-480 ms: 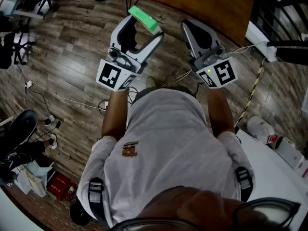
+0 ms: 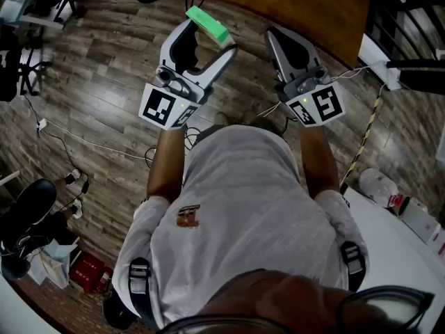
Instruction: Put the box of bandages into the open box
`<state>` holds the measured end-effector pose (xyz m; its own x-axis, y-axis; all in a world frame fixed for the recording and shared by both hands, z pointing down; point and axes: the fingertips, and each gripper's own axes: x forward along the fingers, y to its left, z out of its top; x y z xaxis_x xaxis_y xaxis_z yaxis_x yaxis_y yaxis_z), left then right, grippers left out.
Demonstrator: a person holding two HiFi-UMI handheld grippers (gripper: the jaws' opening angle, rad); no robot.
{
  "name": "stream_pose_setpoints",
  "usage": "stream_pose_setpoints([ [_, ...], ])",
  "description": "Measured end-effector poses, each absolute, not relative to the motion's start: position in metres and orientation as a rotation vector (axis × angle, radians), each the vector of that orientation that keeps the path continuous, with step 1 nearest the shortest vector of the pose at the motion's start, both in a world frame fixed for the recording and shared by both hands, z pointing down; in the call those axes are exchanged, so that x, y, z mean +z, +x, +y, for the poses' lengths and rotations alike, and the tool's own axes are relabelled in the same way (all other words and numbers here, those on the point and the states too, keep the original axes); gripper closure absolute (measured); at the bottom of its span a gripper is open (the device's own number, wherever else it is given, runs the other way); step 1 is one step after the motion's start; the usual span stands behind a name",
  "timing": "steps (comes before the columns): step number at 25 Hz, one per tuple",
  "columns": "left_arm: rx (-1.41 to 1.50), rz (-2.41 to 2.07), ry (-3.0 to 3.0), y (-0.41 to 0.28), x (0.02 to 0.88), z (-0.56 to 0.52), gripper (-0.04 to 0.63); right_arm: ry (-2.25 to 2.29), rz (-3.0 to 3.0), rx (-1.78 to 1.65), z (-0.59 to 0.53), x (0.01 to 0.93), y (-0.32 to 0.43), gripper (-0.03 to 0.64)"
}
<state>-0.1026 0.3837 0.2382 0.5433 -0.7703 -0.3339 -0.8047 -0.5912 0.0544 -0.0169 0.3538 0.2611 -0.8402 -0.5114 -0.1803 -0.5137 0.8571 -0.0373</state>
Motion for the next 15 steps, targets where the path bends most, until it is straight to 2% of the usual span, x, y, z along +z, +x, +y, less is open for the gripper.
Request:
stream_pose_setpoints([
  [4,0.501,1.341,-2.671,-0.112,0.241,0.384,0.241,-0.825,2.842,0.029,0.357,0.266,-0.023,0.584],
  [9,0.518,1.300,-2.684,-0.164,0.244,0.386,0.241,-0.887,2.837,0.035,0.361,0.272,-0.070,0.584],
  [15,0.536,1.282,-2.701,-0.174,0.252,0.386,0.241,-0.932,2.845,0.039,0.362,0.280,-0.075,0.584],
])
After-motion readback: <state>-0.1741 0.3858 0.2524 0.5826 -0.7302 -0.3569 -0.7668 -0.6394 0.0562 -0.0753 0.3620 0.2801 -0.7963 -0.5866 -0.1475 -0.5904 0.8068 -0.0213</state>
